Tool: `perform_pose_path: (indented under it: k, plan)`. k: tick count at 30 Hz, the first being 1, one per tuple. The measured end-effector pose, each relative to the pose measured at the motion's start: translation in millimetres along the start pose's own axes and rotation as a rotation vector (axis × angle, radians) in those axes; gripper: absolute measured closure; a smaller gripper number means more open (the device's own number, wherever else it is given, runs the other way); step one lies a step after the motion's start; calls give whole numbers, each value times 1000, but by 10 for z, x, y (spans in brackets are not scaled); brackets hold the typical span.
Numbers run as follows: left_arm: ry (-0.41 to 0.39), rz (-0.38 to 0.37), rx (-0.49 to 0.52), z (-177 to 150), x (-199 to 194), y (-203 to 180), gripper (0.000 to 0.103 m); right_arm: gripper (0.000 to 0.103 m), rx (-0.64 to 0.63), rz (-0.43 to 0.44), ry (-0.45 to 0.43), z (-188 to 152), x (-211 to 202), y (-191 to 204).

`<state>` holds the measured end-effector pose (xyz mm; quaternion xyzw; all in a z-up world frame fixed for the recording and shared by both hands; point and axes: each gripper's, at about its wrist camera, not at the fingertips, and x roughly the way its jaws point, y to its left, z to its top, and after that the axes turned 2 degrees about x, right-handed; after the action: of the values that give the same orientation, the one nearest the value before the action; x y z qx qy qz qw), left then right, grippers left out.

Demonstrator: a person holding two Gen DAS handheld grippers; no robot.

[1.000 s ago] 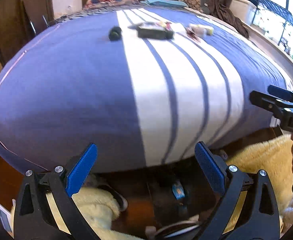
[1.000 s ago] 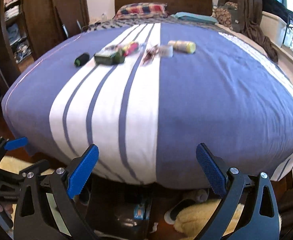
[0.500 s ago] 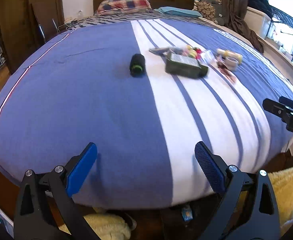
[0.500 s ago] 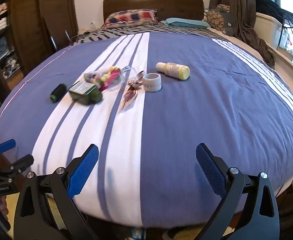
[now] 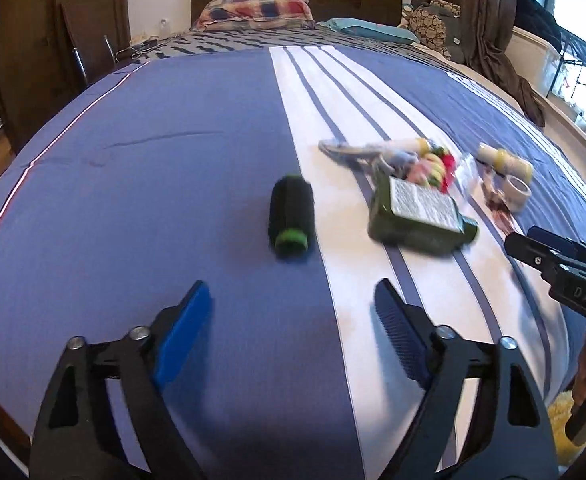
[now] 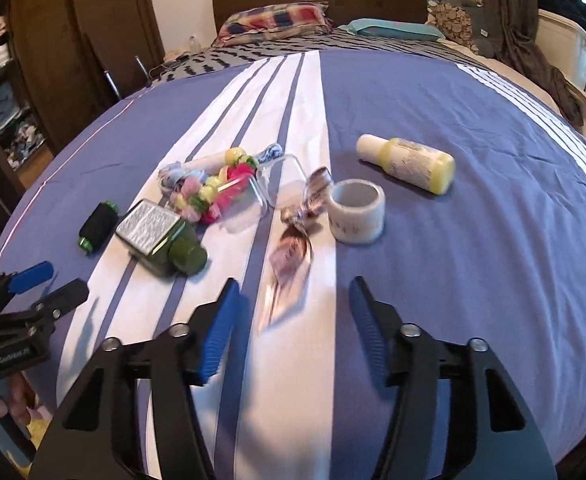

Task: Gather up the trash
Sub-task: 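Grasp the black thread spool with the left tool while the right tool grasps the ribbon, then lower the spool and ribbon into the floor bin and open both tools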

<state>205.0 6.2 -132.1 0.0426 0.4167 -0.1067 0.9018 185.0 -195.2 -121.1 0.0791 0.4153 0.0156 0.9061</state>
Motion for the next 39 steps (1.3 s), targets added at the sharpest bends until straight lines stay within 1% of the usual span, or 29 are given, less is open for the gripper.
perform_pose_path:
  k: [1,3,6,8,9,11,14,16,18,22,26,34,39]
  plan:
    - [3,-1,0,41,38,7,35,53,2,9,3,35,26,1]
    - [6,-7,0,108,124,13,36,55,5,15,9,109,98,0]
    - [6,-6,3,196,236,27,37,61,-3,1,16,181,194,7]
    - [5,-6,6,239,287,36,39,66,-10,-4,20,229,244,25]
    - [4,-8,5,270,316,49,41,68,-13,-6,22,256,271,36]
    - [1,-13,1,318,356,75,46,73,-21,-11,26,287,311,54]
    - [1,-13,6,355,388,81,58,79,-33,-26,21,293,353,73]
    - [-1,-13,11,338,379,71,72,81,-38,-29,12,270,338,72]
    - [-1,-13,17,322,360,59,78,83,-35,-22,11,247,317,60]
    - [-1,-10,10,236,274,22,78,85,-46,-26,15,152,213,74]
    - [-2,-31,19,102,116,-56,78,86,-66,-13,8,-9,40,113]
    - [-18,-57,27,-347,-316,-282,78,86,-84,6,-4,-443,-429,141]
    - [-39,-72,53,-633,-636,-444,78,86,-93,31,-16,-713,-734,161]
